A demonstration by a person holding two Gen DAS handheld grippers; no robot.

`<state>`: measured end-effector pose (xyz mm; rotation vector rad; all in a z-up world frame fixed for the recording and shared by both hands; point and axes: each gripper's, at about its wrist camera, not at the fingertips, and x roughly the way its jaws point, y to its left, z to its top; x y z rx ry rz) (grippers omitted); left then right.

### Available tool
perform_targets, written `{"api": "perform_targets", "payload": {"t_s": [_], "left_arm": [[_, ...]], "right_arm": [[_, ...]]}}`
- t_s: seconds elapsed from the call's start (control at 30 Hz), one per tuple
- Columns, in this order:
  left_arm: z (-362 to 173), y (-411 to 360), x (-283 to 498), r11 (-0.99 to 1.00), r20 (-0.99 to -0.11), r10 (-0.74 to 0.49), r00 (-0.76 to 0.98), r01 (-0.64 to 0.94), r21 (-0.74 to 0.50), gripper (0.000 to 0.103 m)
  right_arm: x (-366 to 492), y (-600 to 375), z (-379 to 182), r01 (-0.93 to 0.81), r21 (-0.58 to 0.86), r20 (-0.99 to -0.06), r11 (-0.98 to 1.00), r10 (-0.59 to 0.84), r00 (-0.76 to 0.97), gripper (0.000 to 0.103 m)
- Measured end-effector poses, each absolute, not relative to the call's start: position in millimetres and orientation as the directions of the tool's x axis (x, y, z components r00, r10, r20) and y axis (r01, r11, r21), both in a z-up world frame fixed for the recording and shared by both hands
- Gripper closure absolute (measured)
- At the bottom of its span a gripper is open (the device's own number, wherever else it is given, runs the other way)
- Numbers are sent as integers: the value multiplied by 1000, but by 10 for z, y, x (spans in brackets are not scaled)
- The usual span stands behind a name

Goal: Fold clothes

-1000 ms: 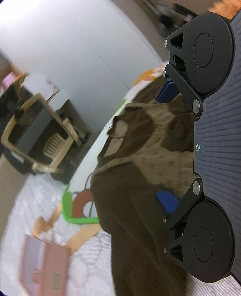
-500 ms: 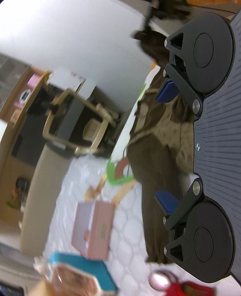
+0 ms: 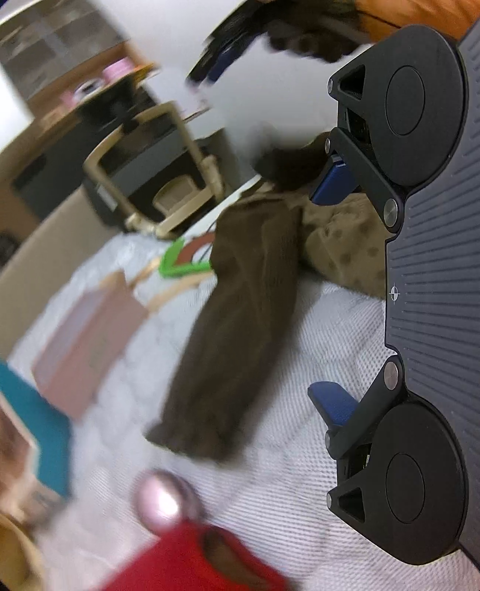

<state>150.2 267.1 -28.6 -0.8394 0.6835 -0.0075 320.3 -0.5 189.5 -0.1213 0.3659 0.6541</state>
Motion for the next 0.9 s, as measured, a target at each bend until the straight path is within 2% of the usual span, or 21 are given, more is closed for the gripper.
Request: {"api": "perform_targets", "payload": {"t_s": [0.13,0.3,0.4,0.43,0.5,0.53,0.57,0.7,0.8,0.87,0.9], "left_arm": [[-403,2774,1599,611,-555,-194,809,-343,-714,0],[-384,2735,1796,602,-578,-16,816,-454,-658,0],[-359,2676,1929,619,-589,45,807,-485,-617,0],[-344,2640,1950,633,-591,56,805,-486,-602,0],[-316,2565,1968,663,-593,68,803,-480,-575,0],[-310,2542,1955,673,-591,57,804,-469,-572,0],[-306,2523,1940,682,-590,44,806,-456,-572,0],[-336,2577,1840,641,-573,-6,819,-437,-631,0],[-354,2643,1805,580,-569,6,823,-466,-668,2],[-348,2646,1850,567,-587,49,808,-506,-650,7],[-349,2631,1902,576,-604,79,793,-531,-621,20]], "right_arm": [[2996,-306,1892,-588,-17,-357,808,545,759,23],[2725,-796,1620,-575,3,-400,818,528,749,22],[2624,-833,1318,-563,-117,-450,818,462,764,22],[2580,-784,1200,-567,-192,-469,801,432,770,23],[2497,-681,923,-602,-304,-514,738,405,756,33],[2501,-652,816,-620,-304,-544,723,402,736,42],[2538,-637,708,-632,-281,-580,723,397,711,45],[2810,-750,289,-582,-163,-660,797,350,665,45],[2842,-967,263,-534,-18,-631,845,405,662,42],[2759,-1137,346,-510,45,-575,859,439,690,35],[2714,-1222,386,-497,71,-546,865,450,706,32]]}}
